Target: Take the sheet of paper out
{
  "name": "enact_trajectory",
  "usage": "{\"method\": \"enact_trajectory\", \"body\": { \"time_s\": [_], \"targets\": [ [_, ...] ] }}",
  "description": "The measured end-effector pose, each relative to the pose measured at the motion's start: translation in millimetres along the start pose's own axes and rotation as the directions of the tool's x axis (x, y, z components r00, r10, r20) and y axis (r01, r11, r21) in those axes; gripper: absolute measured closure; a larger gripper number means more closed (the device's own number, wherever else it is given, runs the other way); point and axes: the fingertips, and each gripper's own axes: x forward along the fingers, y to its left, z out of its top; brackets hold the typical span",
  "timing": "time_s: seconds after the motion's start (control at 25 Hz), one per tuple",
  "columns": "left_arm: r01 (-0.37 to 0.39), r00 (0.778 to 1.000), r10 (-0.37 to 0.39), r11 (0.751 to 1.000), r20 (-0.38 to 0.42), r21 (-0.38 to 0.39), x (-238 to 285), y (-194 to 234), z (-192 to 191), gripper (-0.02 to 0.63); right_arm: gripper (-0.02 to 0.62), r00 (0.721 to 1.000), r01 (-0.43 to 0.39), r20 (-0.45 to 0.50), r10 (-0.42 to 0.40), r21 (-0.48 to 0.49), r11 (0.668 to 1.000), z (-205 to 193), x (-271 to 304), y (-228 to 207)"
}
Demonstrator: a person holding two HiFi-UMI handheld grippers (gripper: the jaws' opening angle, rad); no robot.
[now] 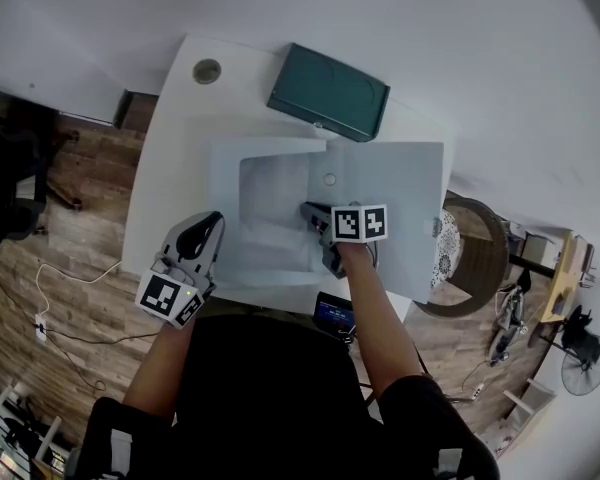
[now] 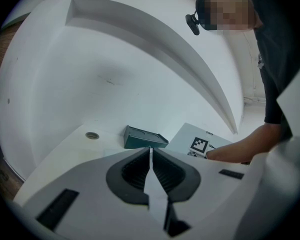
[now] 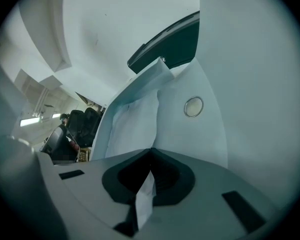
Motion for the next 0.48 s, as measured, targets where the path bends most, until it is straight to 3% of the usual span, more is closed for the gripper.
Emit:
{"method": "enact_trajectory", "body": {
  "time_s": [0.24,0.48],
  "targets": [
    [-0.008,1.0,0.008,1.0,0.0,-0.001,-1.5,1.7,0.8,0.601,0.583,1.0,-0.018,0.014,0.018,0.013,1.0,2.1,-1.1,5.6],
    [0.008,1.0,-0.007,1.0,0.005,-0.004,3.4,-1.5,1.9,0.601,0.584,0.999,0.017,0.048,-0.017,0.018,1.0,3.2,-21.6,-2.9]
  ]
}}
